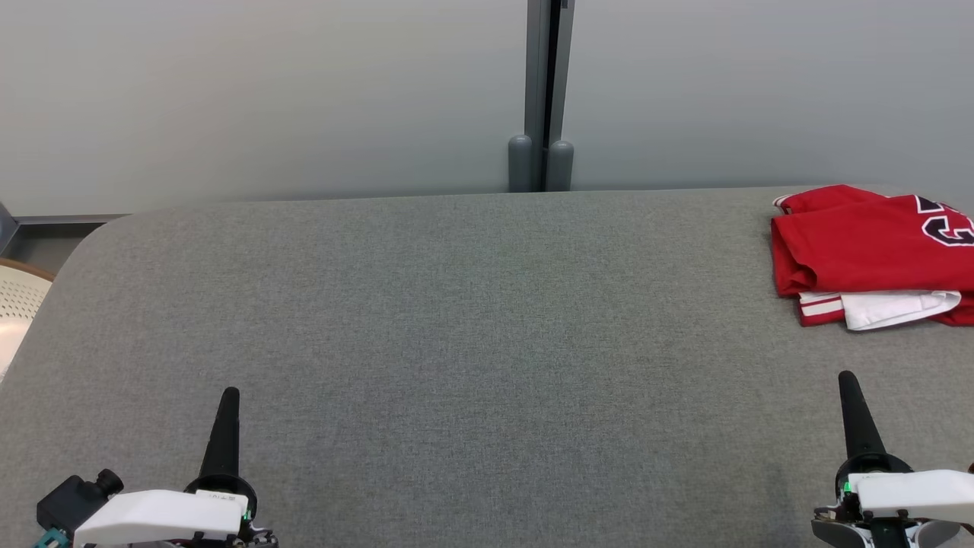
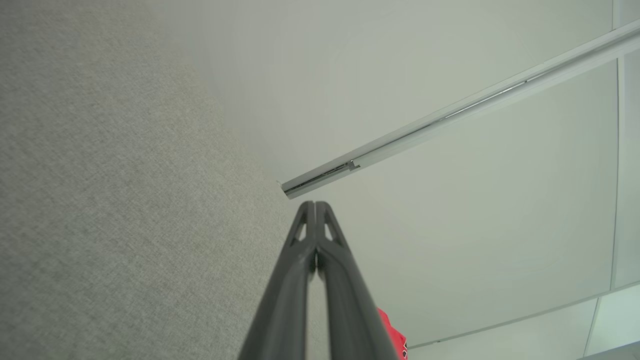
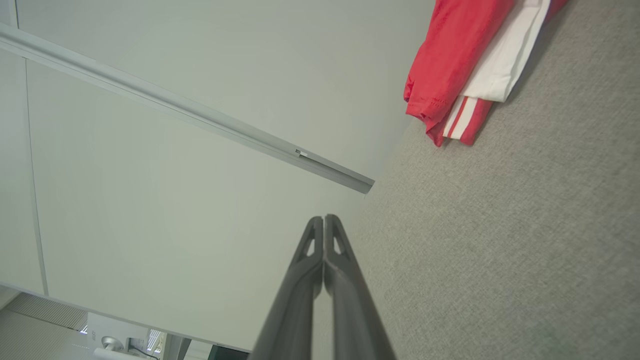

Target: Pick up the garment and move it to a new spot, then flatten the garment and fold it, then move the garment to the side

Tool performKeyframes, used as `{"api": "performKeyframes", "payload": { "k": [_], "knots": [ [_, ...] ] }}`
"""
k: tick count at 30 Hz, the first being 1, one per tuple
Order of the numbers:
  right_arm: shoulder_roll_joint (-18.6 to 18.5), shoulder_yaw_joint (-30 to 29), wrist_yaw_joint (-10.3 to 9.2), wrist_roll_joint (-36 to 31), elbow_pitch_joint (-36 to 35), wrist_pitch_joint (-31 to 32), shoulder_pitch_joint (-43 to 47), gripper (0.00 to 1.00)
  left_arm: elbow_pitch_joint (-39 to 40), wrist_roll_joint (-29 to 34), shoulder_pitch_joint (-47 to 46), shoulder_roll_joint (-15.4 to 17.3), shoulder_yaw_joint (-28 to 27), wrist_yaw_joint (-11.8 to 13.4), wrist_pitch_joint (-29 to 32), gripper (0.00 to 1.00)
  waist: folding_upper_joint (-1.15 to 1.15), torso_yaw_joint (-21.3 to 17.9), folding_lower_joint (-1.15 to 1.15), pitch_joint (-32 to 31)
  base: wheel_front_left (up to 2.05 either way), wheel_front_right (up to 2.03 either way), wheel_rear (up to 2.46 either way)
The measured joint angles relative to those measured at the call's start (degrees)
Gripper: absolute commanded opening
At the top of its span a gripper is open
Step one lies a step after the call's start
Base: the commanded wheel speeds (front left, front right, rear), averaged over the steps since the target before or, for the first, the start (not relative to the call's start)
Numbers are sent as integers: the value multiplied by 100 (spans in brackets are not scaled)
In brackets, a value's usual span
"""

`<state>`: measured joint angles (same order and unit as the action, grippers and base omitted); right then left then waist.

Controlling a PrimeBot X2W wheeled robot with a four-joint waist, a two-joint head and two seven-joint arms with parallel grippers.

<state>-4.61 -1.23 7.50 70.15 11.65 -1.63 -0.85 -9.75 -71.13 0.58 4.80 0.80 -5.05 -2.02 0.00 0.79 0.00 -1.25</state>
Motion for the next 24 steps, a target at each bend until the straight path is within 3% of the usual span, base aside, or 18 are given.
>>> {"api": "performKeyframes", "payload": {
  "k": [24],
  "knots": [
    [19, -176, -1, 1190, 99, 343, -262, 0, -214, -1167, -318, -4, -231, -103, 315, 0, 0, -35, 0, 65, 0, 0, 0]
  ]
}}
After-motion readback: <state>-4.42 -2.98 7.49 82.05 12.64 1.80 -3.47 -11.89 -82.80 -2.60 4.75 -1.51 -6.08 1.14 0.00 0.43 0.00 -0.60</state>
